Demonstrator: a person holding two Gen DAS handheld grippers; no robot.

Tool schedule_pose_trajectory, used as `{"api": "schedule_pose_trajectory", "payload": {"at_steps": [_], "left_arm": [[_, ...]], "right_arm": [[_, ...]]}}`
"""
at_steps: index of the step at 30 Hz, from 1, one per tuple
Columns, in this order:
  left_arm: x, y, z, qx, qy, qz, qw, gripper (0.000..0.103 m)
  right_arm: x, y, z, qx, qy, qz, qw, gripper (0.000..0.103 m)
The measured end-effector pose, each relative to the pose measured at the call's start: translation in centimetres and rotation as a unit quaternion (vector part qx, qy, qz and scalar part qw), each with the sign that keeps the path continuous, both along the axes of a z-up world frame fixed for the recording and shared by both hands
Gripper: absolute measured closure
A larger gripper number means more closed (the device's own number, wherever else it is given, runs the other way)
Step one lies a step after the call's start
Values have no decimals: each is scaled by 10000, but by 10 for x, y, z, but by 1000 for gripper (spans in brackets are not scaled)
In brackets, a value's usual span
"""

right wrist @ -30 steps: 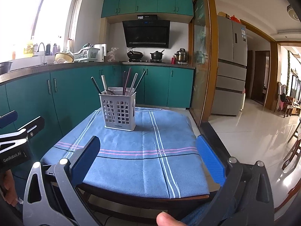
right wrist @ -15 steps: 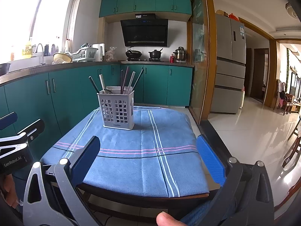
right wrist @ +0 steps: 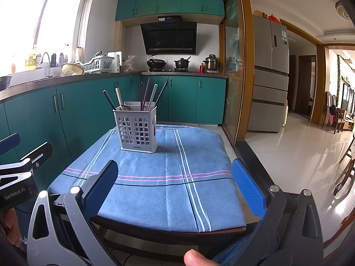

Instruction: Organize utensils

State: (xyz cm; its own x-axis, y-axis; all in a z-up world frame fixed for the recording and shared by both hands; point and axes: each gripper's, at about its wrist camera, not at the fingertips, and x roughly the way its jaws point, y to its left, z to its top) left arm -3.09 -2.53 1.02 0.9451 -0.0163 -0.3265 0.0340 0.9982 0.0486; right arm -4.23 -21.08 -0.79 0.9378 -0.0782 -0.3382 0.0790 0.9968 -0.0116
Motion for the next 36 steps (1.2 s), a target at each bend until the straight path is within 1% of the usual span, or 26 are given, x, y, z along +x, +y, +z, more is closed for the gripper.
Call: {"api": "schedule_pose_trajectory", "payload": {"at_steps": [36], "left_arm": [[5,4,-2,22,66,-78,9999,4]], "right_arm": [[1,-2,-1,-8,35,32,10000,3]]}}
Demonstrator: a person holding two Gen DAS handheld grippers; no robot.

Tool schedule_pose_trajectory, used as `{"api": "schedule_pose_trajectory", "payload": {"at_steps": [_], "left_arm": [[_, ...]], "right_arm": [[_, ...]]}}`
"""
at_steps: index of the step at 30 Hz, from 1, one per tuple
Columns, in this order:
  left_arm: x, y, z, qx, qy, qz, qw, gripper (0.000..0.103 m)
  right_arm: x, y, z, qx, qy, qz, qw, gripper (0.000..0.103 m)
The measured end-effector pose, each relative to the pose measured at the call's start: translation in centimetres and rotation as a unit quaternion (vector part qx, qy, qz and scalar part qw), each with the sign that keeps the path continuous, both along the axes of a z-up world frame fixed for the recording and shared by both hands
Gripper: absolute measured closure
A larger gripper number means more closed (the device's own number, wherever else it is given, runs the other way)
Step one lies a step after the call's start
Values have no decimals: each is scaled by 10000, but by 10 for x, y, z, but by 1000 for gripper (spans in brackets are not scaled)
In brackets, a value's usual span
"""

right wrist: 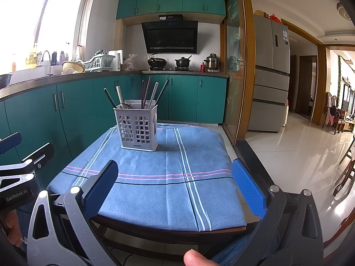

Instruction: Organize utensils

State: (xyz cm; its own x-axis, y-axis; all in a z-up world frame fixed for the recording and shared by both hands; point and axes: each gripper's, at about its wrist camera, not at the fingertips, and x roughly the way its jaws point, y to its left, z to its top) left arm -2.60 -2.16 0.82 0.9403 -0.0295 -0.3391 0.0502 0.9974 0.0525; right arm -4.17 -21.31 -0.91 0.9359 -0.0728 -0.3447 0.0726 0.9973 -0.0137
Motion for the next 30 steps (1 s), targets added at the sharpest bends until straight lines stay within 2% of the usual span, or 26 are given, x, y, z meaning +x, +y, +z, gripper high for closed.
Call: {"api": "schedule_pose_trajectory", "payload": {"at_steps": [30], "left_arm": [[1,0,-3,159,31,-81,9998,4]], "right_arm": [[2,-5,-8,-32,68,50,10000,3]]}}
